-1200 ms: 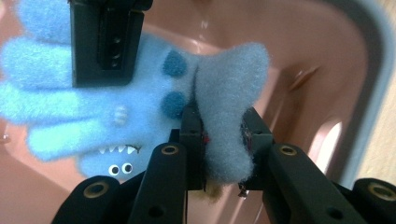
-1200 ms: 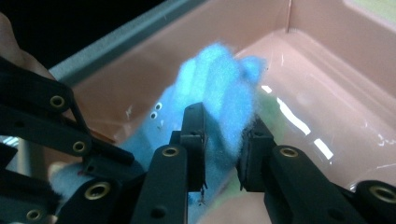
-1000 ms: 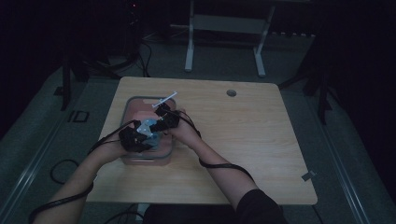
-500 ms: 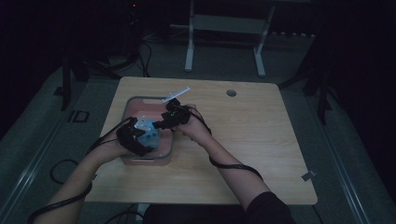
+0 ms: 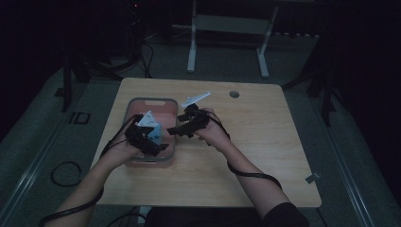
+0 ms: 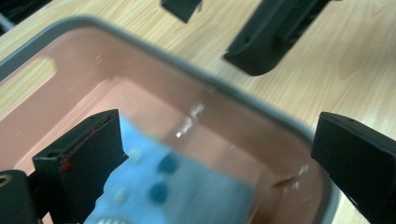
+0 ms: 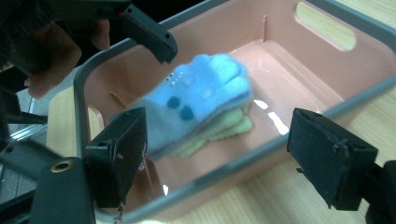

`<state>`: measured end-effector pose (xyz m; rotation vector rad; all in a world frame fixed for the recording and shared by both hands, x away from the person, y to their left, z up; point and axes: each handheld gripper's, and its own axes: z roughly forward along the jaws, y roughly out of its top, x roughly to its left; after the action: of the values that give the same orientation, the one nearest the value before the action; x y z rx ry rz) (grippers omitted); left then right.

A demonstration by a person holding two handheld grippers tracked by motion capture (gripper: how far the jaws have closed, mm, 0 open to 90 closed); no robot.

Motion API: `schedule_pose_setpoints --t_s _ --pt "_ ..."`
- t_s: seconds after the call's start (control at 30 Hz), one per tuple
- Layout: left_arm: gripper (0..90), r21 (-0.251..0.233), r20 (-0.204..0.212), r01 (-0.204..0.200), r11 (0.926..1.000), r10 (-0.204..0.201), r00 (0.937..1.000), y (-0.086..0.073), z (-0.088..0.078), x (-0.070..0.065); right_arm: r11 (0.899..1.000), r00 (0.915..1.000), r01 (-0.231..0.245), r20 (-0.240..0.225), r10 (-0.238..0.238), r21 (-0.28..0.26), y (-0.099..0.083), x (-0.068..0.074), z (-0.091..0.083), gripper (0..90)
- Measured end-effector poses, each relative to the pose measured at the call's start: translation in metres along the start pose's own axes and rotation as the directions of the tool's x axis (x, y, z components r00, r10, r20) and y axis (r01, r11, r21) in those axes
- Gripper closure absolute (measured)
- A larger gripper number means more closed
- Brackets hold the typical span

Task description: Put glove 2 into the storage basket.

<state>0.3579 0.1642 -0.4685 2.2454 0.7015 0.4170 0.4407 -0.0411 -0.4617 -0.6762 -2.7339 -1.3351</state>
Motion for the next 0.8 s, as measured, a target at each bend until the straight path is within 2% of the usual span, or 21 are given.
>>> schedule_pose_setpoints --t_s 0.03,0.07,0.13,0.23,0.37,0.63,0.7,0.8 --pt "2.5 0.0 0.0 0.0 1.0 0.0 1.0 0.0 0.0 0.0 1.0 1.0 0.0 0.0 0.0 0.0 0.0 0.0 0.0 20.2" --pt "2.5 -0.006 0.022 -0.006 1.0 0.006 0.9997 0.004 0.005 -0.006 1.0 1.0 -0.002 0.0 0.002 -0.007 -0.002 -0.001 -0.003 20.2" --pt "2.5 -0.017 0.024 -0.017 0.9997 0.017 0.9996 0.008 0.008 -0.011 1.0 0.9998 -0.019 0.003 0.019 -0.018 -0.008 -0.005 -0.01 20.1" --pt "2.5 -0.03 0.048 -0.008 0.9995 0.01 0.9988 0.012 0.012 -0.015 1.0 0.9998 -0.02 0.009 0.02 -0.019 -0.013 -0.008 -0.014 20.0" --pt "2.5 -0.028 0.079 -0.022 0.9994 0.024 0.9966 0.022 0.024 -0.029 1.0 0.9989 -0.014 0.045 0.014 -0.008 -0.03 -0.017 -0.03 18.8" --pt "2.5 -0.048 0.122 -0.024 0.9985 0.03 0.992 0.034 0.034 -0.044 1.0 0.9964 -0.008 0.084 0.009 -0.004 -0.048 -0.023 -0.048 18.0" --pt "2.5 -0.048 0.125 -0.046 0.9978 0.052 0.9908 0.04 0.039 -0.052 1.0 0.9952 -0.004 0.098 0.004 -0.001 -0.057 -0.024 -0.055 17.2" --pt "2.5 -0.053 0.143 -0.054 0.9971 0.061 0.9878 0.043 0.045 -0.059 1.0 0.9944 -0.007 0.106 0.007 0.003 -0.067 -0.026 -0.061 17.2"
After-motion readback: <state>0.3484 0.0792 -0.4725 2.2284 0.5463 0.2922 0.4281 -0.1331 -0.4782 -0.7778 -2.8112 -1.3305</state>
